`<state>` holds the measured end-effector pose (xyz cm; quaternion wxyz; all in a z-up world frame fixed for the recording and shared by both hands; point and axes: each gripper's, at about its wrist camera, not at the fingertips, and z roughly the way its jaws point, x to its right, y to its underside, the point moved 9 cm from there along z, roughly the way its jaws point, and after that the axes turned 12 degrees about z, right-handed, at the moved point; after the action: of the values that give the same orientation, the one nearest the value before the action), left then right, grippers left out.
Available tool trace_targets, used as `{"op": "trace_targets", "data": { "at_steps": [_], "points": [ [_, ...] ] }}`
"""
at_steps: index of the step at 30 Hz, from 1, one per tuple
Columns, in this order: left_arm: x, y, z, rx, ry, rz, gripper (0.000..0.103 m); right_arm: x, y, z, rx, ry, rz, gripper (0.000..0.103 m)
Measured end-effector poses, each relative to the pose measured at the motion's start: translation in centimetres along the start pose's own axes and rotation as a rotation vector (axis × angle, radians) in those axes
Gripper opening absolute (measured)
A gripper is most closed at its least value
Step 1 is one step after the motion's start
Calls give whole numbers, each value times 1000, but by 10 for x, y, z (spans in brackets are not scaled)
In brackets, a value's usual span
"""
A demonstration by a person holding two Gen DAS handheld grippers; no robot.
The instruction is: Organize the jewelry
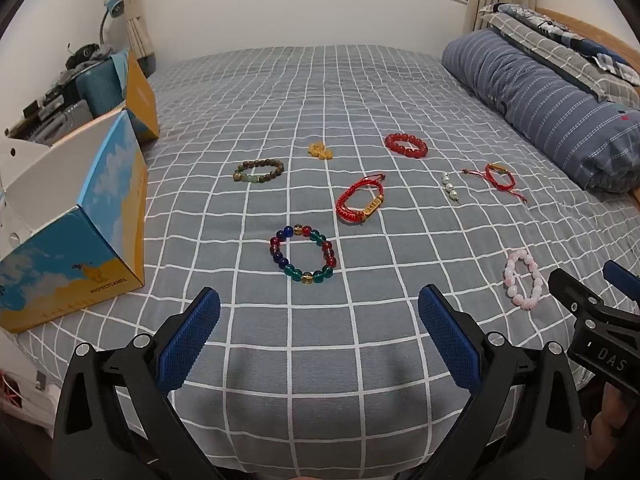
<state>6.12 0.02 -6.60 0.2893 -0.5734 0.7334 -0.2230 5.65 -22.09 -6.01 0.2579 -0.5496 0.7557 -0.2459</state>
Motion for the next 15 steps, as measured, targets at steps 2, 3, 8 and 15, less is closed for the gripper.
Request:
{"op": "trace_targets", "data": {
  "at_steps": [2,3,8,15],
  "points": [
    [0,0,0,-1,-1,0,97,0,0,1,-1,1,0,96],
    [0,0,0,-1,-1,0,97,0,-1,1,0,1,1,96],
    [3,0,-1,1,24,-1,97,0,-2,3,3,5,4,96],
    [9,0,-3,5,35,3,97,1,-1,1,4,5,5,96]
  ]
}}
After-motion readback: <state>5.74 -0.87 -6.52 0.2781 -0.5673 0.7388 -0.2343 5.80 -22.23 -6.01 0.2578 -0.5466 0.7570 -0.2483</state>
